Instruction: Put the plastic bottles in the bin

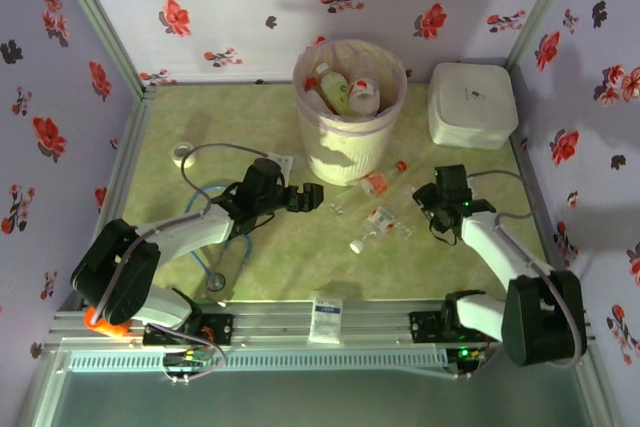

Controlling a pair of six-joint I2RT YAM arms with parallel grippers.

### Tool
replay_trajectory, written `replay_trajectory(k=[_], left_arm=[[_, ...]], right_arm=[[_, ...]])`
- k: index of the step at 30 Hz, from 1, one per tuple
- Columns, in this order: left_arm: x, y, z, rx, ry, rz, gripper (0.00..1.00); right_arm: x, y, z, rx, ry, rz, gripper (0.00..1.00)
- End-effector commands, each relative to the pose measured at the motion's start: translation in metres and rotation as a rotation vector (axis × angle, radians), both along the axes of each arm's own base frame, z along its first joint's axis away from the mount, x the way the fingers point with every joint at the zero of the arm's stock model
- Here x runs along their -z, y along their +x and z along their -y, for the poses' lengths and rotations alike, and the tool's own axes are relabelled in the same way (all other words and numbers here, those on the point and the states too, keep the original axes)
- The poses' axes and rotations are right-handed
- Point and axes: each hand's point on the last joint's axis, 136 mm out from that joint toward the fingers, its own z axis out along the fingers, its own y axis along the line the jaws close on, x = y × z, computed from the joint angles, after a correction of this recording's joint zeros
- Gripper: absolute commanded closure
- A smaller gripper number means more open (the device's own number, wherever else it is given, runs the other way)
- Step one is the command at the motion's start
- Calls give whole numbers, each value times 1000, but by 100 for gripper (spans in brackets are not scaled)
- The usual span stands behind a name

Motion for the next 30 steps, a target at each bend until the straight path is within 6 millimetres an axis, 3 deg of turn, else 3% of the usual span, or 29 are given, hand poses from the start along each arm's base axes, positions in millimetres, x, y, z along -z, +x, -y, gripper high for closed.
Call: replay_trajectory(k=[1,10,13,16,20,22,27,30], left_arm=[[-14,8,6,-4,-48,21,8],[-9,3,-1,-18,-54,26,7],[-9,0,-5,-20,-47,31,7],[-10,-4,-12,-27,-31,37,7],[-14,-8,-23,-49,-28,46,7],[-16,-10,-28,-59,-33,51,7],[-24,-17,-40,-95,-46,63,7],[-27,-21,-47,-117,-55,74,7]], right_arm=[[-23,-2,9,-14,-73,41,46],[-92,11,18,-109,-208,187,56],[-130,25,15,-139,-227,272,57],[-187,46,7,-197,-253,405,62],[-261,79,-17,-352,-281,530,64],[-283,96,-32,-434,-268,546,64],[-327,135,-78,-593,-207,605,62],[-337,155,-104,-639,-208,621,61]])
